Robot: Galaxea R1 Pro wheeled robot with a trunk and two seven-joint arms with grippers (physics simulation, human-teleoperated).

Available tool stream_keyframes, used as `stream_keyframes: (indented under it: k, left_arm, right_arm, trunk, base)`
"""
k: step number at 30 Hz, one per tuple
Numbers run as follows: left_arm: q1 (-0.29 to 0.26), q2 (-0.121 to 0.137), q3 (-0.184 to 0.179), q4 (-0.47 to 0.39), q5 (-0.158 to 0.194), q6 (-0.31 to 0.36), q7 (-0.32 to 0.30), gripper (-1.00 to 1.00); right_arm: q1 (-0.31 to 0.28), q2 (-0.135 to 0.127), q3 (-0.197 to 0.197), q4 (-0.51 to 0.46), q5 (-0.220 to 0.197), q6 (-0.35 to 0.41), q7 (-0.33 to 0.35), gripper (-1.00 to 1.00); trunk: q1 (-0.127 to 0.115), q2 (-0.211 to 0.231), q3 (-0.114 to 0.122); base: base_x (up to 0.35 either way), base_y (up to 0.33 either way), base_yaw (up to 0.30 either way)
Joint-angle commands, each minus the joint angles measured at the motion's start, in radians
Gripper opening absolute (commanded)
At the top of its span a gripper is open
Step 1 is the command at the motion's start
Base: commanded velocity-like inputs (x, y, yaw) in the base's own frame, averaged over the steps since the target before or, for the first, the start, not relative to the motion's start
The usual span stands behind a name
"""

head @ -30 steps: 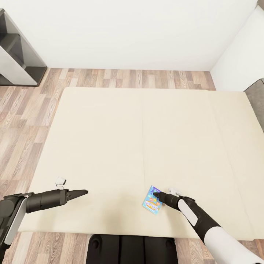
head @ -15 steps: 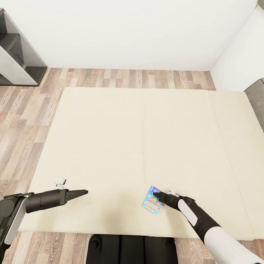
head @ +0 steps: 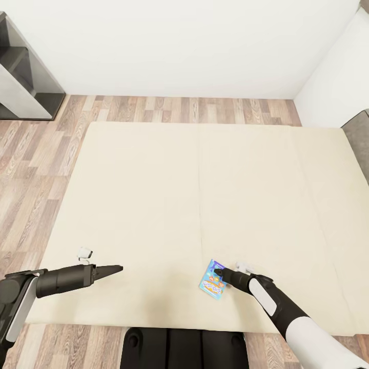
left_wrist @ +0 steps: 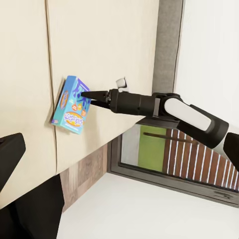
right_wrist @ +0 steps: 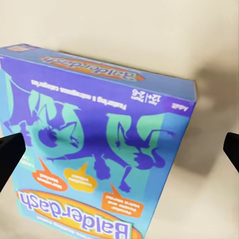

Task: Put all the toys in the child's room - the three board games (two on the bed and one on the table), the two jigsaw puzzles on the table, and the tennis ball on the table - inside the toy box on the table in the child's room.

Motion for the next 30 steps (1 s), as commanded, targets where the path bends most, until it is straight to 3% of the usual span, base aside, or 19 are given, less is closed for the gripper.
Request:
stream_keyframes:
  k: [1,30]
  left_arm:
    - [0.000,0.000,0.000,0.000,0.002,0.008,-0.001,1.00]
    - [0.000,0.000,0.000,0.000,0.003,0.008,-0.001,1.00]
  right_arm:
    - [-0.001,-0.001,0.003,-0.001,-0.002,0.003,0.001,1.00]
    - [-0.001,0.006,0.004,-0.001,-0.002,0.003,0.001,1.00]
  trunk:
    - [0.001,-0.002,-0.001]
    - [0.001,-0.002,-0.018]
  base:
    - [0.000,0.000,0.000]
    - [0.000,0.000,0.000]
